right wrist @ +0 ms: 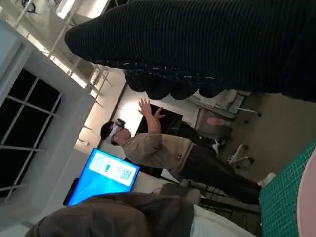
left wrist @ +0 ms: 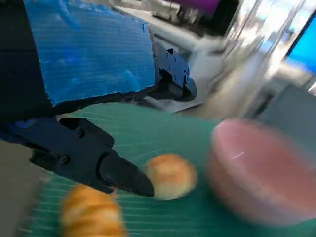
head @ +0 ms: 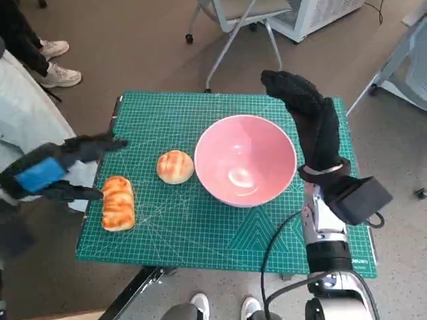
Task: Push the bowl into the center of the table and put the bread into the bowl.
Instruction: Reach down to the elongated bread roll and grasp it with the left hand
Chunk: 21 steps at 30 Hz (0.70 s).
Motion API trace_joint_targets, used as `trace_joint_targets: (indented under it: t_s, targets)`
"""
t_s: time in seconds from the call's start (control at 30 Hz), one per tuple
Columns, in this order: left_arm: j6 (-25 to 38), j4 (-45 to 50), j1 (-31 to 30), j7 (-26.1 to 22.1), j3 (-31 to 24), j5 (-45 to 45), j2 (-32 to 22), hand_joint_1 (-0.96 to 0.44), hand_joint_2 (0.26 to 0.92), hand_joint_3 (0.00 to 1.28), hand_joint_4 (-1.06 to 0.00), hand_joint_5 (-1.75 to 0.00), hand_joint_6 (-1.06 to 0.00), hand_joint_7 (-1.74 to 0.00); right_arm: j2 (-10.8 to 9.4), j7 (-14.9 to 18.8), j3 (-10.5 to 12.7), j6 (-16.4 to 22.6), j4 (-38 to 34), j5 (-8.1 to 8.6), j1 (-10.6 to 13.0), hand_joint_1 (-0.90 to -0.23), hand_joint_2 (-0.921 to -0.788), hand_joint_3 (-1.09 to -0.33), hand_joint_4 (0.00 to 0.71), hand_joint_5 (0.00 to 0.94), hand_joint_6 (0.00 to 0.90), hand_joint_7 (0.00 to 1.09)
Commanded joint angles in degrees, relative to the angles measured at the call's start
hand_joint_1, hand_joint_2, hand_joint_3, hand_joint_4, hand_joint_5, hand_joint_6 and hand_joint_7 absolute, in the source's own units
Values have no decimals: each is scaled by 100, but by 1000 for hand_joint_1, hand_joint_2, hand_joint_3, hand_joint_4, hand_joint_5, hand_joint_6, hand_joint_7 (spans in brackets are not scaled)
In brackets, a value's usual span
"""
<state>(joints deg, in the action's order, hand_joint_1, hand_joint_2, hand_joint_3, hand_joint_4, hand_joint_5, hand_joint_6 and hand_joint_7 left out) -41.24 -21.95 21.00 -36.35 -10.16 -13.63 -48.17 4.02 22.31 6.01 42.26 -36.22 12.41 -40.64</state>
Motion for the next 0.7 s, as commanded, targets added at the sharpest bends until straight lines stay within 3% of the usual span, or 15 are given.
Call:
trace_joint_targets:
  t_s: [0.03,0.27,0.7]
  targets:
    - [-572,-288,281,499,453,-910,-357,92,738,0,-409,-10,-490,-54,29,53,31,-124,-76,60,59,-749,-921,-792,168,0,29,576]
    - [-816,-612,507,666,821,-1069,-507,74,691,2,-438,-12,-524,-42,54,83,35,-145,-63,99,64,-739,-921,-793,168,0,31,580]
    - [-784,-535,636,690,1311,-1276,-733,45,687,5,-432,-1,-528,-16,93,120,48,-223,35,107,126,-734,-921,-797,164,0,26,582]
